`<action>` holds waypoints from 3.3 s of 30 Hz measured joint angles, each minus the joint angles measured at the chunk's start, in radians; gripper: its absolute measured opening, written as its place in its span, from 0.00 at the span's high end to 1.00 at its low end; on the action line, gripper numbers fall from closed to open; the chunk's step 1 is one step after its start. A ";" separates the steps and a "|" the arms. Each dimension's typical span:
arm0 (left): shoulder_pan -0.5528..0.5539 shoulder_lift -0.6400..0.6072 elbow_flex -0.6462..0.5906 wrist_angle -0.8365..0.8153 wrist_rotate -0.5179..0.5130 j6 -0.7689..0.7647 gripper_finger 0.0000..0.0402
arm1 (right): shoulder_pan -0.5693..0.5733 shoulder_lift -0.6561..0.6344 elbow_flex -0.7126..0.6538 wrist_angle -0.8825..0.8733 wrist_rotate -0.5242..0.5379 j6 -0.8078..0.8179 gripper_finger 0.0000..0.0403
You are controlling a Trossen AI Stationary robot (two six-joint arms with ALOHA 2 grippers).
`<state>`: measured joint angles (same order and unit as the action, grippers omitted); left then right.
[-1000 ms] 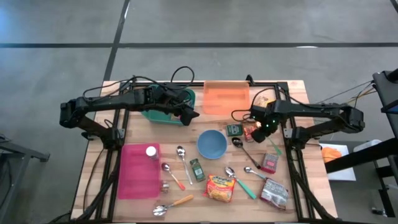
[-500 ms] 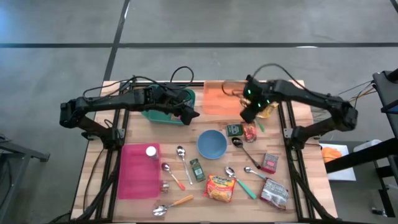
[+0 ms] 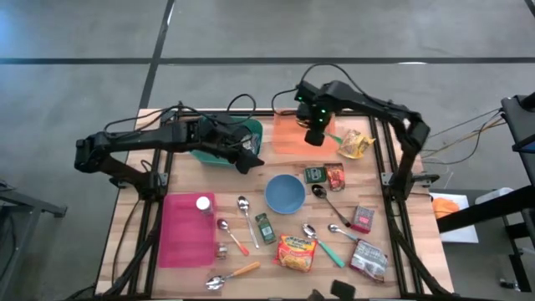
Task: Pick & Place Food Item
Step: Put the green spoon into the orange bin, then put the yellow noodle pack into the green bin
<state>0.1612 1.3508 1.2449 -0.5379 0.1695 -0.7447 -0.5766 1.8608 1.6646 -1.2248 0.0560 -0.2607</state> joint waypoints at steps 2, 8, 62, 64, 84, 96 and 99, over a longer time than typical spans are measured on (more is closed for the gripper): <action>-0.017 -0.019 0.000 -0.009 0.000 -0.013 0.38 | -0.005 0.035 0.036 -0.003 0.000 -0.046 0.97; -0.058 -0.070 -0.001 -0.007 -0.024 -0.016 0.38 | -0.011 0.116 0.127 -0.003 -0.002 -0.091 0.97; -0.077 -0.082 -0.007 -0.074 -0.046 -0.014 0.38 | 0.071 0.302 0.068 0.004 -0.102 -0.082 0.97; -0.078 -0.082 -0.007 -0.074 -0.046 -0.015 0.38 | 0.071 0.302 0.056 0.005 -0.102 -0.082 0.97; -0.078 -0.081 -0.007 -0.074 -0.046 -0.012 0.38 | 0.071 0.302 0.016 0.009 -0.101 -0.075 0.96; -0.078 -0.081 -0.007 -0.075 -0.046 -0.012 0.38 | 0.071 0.301 0.016 0.008 -0.101 -0.070 0.65; -0.078 -0.081 -0.007 -0.075 -0.046 -0.012 0.38 | 0.071 0.301 0.016 0.008 -0.101 -0.068 0.60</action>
<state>0.0830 1.2697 1.2377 -0.6125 0.1230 -0.7570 -0.5060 2.1620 1.6806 -1.2163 -0.0452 -0.3283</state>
